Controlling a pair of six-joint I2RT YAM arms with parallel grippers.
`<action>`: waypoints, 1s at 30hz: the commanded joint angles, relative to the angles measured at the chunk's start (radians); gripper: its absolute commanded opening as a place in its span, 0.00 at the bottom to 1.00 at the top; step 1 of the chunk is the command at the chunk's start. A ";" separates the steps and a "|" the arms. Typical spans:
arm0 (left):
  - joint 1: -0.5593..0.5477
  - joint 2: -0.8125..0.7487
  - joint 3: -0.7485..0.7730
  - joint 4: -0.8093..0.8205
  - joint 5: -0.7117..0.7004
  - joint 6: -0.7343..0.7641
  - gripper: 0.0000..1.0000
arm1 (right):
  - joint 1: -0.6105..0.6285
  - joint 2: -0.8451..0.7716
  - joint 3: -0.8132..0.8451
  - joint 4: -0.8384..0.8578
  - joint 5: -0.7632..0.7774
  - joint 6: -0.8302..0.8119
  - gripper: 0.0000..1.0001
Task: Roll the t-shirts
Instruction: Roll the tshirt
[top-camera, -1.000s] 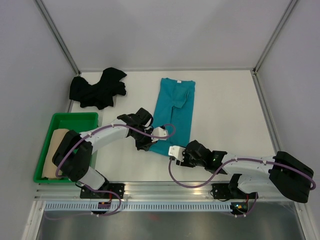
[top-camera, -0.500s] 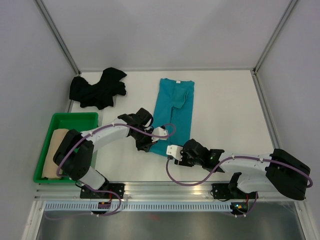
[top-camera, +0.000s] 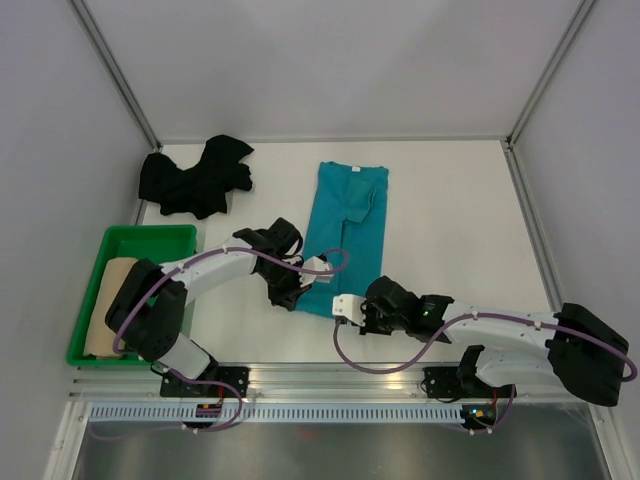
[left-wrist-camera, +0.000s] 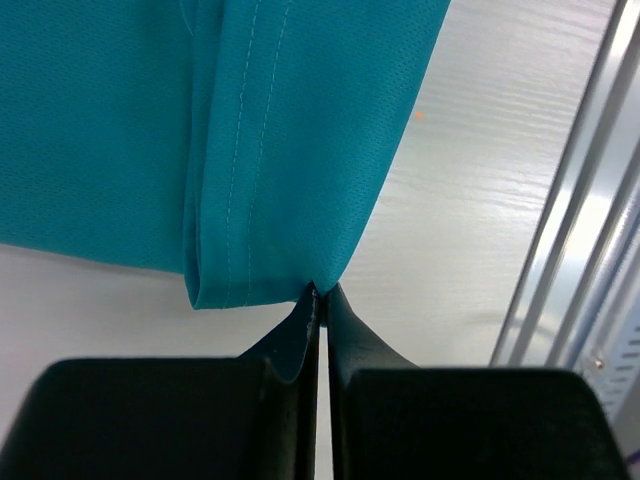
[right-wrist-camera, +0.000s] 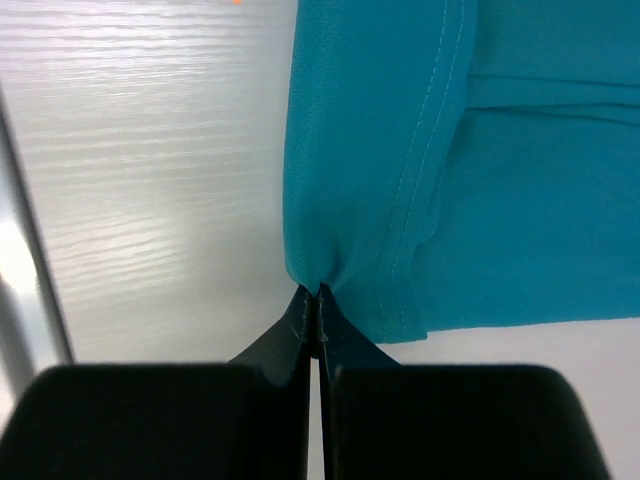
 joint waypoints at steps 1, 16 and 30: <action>0.002 -0.038 -0.009 -0.147 0.116 0.030 0.02 | 0.003 -0.093 0.044 -0.163 -0.174 -0.079 0.00; 0.120 0.103 0.138 -0.175 0.192 0.153 0.29 | -0.344 0.185 0.271 -0.300 -0.533 -0.101 0.01; 0.133 -0.036 0.044 0.015 0.259 0.035 1.00 | -0.468 0.162 0.273 -0.236 -0.617 -0.017 0.00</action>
